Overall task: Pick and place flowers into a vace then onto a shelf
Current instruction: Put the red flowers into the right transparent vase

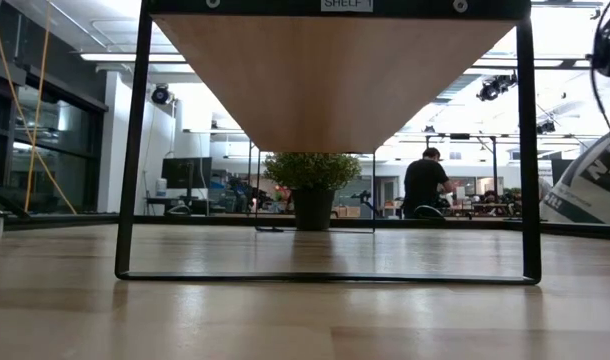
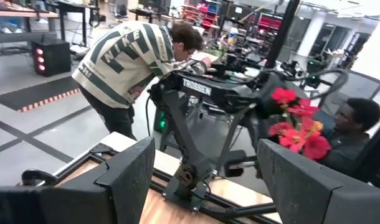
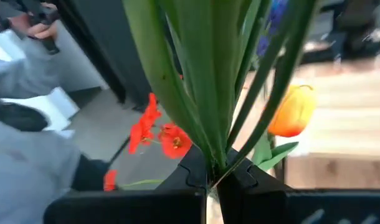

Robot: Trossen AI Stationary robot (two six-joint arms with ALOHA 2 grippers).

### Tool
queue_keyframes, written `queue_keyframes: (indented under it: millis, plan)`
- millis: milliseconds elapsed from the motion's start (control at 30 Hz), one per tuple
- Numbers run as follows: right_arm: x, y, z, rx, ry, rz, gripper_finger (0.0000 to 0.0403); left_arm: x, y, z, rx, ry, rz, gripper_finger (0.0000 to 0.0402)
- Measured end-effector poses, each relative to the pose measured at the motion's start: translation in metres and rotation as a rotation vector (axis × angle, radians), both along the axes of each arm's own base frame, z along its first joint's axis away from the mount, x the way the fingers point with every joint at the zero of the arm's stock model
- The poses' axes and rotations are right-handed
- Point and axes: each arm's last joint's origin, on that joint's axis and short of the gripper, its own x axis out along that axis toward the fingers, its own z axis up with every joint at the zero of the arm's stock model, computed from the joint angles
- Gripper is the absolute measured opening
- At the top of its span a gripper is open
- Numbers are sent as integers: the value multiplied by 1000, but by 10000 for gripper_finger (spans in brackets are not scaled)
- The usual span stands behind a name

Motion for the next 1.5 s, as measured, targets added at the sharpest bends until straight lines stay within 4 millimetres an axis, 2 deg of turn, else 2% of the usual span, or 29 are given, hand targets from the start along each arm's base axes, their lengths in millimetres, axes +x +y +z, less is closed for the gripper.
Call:
queue_keyframes:
  millis: [200, 500, 1067, 1500]
  plan:
    - [-6, 25, -10, -94, -98, -113, 3, 0, 1, 1, 0, -10, 36, 317]
    - [1, 58, -35, -220, -98, -232, 3, -1, 2, 1, 1, -13, 58, 317]
    - [6, 76, -49, -206, -77, -277, 2, -1, 2, 1, -2, -15, 59, 317]
    - [17, 89, -67, -291, -65, -314, 2, -1, 2, 1, -2, -15, 59, 317]
